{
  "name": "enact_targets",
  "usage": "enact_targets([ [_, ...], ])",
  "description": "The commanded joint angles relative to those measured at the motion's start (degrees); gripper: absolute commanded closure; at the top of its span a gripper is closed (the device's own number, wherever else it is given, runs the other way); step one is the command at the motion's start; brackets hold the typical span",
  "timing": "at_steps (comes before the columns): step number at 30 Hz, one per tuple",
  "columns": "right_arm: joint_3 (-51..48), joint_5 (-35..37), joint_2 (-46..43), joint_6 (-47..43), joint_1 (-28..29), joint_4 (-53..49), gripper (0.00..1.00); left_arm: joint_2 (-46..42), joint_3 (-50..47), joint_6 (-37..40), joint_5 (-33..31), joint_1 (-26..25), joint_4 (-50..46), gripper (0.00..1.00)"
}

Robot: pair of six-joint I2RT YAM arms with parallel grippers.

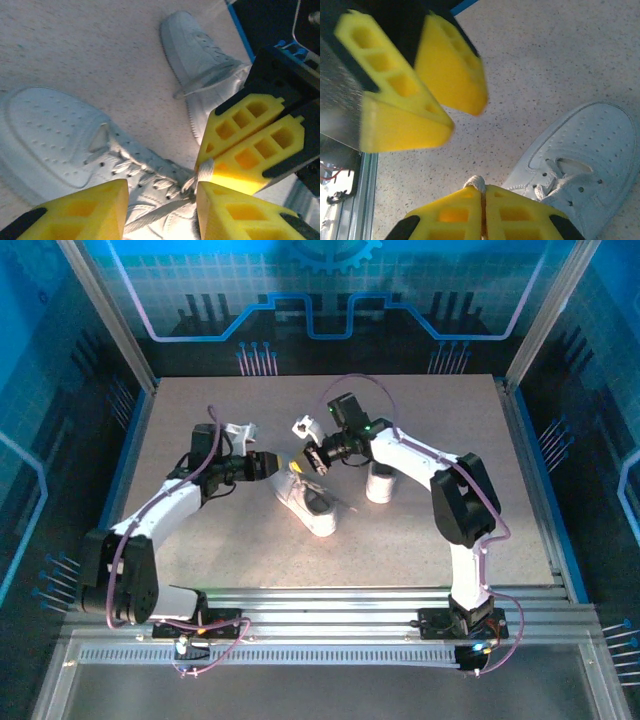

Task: Tie the shoes

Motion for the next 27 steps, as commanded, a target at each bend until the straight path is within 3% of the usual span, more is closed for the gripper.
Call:
enact_targets([
  [1,-2.3,-3.1,-2.6,-1.6,0.1,3.9,0.93,2.5,-0.7,-4.5,9.1,0.3,8.6,0.58],
  [7,-2.8,-4.6,-2.3,-0.5,-0.5,5.1,0.93,6.4,-0.6,-6.8,14.6,0.2,14.0,0.60],
  [16,-5.4,-5.2,-3.1,1.7,-0.9,9.7,0.94,9.8,-2.0,-11.6,17.9,-0.4,19.5,0.63],
  [20,-7.5,-4.4,-4.1,1.6,-1.0,11.6,0.93,11.2,-2.0,-13.9,20.0,-0.5,21.0,0.72],
  [25,-9.9,-3.1,-5.4,1.0,-1.2,13.2,0.92,11.5,-1.9,-13.9,21.8,-0.4,19.6,1.00],
  [27,-9.9,-2.6,-5.7,0.6,-1.3,12.4,0.89,10.7,-1.8,-12.6,21.2,-0.3,17.8,1.00],
])
